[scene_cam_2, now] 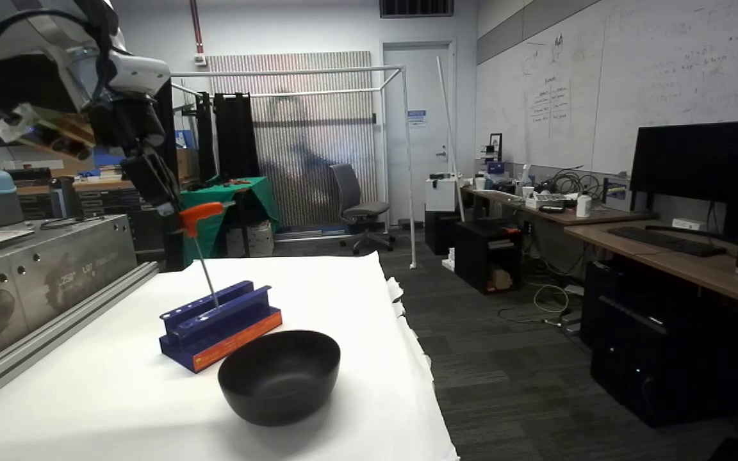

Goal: Put the screwdriver in the black bowl

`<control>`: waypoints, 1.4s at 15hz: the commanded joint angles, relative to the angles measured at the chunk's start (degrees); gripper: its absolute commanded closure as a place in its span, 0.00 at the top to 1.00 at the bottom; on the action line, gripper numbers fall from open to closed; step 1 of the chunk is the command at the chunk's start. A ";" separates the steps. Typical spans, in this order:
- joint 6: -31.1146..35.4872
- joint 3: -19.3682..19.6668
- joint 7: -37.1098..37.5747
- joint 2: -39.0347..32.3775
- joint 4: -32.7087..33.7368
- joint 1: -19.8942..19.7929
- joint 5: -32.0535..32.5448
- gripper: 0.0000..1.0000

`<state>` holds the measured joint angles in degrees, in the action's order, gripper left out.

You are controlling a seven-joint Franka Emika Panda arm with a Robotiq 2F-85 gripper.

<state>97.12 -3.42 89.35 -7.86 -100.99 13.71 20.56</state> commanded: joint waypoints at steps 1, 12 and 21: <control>2.36 0.21 7.07 -0.94 -6.25 -1.74 5.26 0.12; 12.20 2.16 17.86 -11.62 -10.81 -1.93 11.63 0.36; 21.87 0.97 12.77 -9.12 -14.42 -4.30 5.16 1.00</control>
<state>113.40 -1.92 105.82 -20.63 -111.79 10.74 29.76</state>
